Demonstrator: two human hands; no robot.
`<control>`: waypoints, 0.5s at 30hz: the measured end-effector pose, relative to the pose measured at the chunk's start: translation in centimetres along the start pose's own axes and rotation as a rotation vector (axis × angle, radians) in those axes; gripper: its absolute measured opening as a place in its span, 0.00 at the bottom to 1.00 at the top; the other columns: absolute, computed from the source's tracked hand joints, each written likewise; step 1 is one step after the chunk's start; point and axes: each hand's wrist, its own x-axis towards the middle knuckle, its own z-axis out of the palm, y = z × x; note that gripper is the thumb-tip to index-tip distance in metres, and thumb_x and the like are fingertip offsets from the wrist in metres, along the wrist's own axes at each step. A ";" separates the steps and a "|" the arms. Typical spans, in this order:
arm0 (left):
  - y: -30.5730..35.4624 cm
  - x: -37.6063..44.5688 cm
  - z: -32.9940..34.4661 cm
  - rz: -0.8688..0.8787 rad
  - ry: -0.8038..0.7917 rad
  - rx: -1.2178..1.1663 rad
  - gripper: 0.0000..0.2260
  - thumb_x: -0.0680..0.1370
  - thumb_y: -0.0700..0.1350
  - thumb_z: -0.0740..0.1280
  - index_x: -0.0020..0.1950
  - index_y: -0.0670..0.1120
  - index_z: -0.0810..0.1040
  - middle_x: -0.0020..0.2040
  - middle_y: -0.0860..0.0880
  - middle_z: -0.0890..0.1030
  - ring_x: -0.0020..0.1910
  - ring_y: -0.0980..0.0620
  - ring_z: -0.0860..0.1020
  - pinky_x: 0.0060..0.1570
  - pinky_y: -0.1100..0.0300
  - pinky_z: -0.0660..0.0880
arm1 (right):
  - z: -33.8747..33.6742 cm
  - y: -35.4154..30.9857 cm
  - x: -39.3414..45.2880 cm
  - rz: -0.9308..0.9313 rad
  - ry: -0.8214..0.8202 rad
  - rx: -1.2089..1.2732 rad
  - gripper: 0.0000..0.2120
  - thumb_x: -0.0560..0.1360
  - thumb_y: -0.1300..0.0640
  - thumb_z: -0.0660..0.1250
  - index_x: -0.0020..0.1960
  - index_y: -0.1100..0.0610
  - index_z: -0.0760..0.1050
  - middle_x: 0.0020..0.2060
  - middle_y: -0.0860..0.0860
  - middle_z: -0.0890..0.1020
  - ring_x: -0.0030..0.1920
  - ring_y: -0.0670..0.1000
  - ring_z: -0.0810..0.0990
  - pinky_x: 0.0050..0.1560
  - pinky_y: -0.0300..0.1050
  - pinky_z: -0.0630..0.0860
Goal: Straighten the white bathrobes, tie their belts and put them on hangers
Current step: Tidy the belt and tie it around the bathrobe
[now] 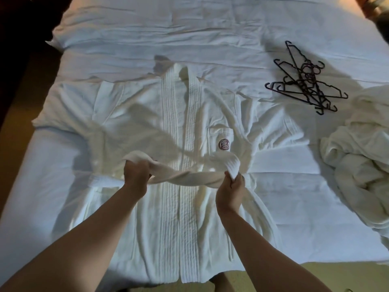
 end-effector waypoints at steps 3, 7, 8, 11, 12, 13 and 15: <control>2.1 -2.4 1.0 0.154 -0.100 0.265 0.09 0.69 0.39 0.65 0.48 0.41 0.79 0.40 0.43 0.82 0.45 0.40 0.83 0.44 0.48 0.77 | 0.0 -2.3 0.4 -0.156 -0.062 0.023 0.06 0.78 0.61 0.59 0.51 0.58 0.74 0.41 0.50 0.82 0.41 0.52 0.77 0.43 0.45 0.66; 2.5 -5.5 2.4 0.385 -0.296 0.458 0.08 0.83 0.50 0.63 0.48 0.48 0.75 0.39 0.47 0.81 0.41 0.47 0.81 0.46 0.52 0.75 | 1.5 -4.3 1.6 -0.168 -0.318 -0.063 0.11 0.80 0.43 0.55 0.57 0.47 0.65 0.44 0.55 0.82 0.40 0.59 0.82 0.44 0.53 0.78; 2.3 -5.8 2.6 0.457 -0.321 0.527 0.11 0.84 0.51 0.61 0.46 0.47 0.76 0.38 0.49 0.81 0.40 0.49 0.81 0.45 0.53 0.75 | 2.1 -4.6 2.2 -0.064 -0.341 -0.101 0.15 0.79 0.37 0.53 0.55 0.48 0.63 0.45 0.57 0.82 0.43 0.62 0.83 0.48 0.56 0.79; 1.9 -6.0 3.0 0.626 -0.398 0.674 0.10 0.85 0.48 0.60 0.48 0.47 0.77 0.39 0.53 0.83 0.35 0.57 0.80 0.40 0.62 0.74 | 3.4 -5.1 3.2 0.111 -0.397 -0.218 0.20 0.80 0.42 0.53 0.52 0.58 0.71 0.46 0.60 0.83 0.44 0.62 0.83 0.48 0.57 0.82; 1.8 -6.1 3.1 0.686 -0.432 0.737 0.09 0.85 0.48 0.59 0.51 0.48 0.77 0.41 0.54 0.83 0.36 0.59 0.80 0.39 0.65 0.73 | 3.4 -5.7 3.0 0.190 -0.460 -0.185 0.19 0.82 0.46 0.53 0.52 0.60 0.73 0.43 0.59 0.83 0.37 0.60 0.82 0.39 0.52 0.83; 1.8 -6.0 3.2 0.732 -0.466 0.802 0.07 0.85 0.47 0.59 0.53 0.49 0.77 0.41 0.55 0.83 0.37 0.60 0.80 0.39 0.67 0.72 | 3.3 -6.3 2.7 0.295 -0.539 -0.096 0.17 0.83 0.49 0.55 0.51 0.61 0.75 0.40 0.59 0.84 0.30 0.56 0.78 0.28 0.44 0.78; 1.9 -5.8 3.3 0.783 -0.526 0.947 0.06 0.84 0.47 0.59 0.52 0.53 0.75 0.40 0.55 0.81 0.40 0.57 0.79 0.41 0.60 0.73 | 2.7 -7.2 2.3 0.440 -0.713 0.061 0.12 0.81 0.58 0.59 0.49 0.64 0.78 0.36 0.59 0.84 0.25 0.51 0.70 0.22 0.38 0.66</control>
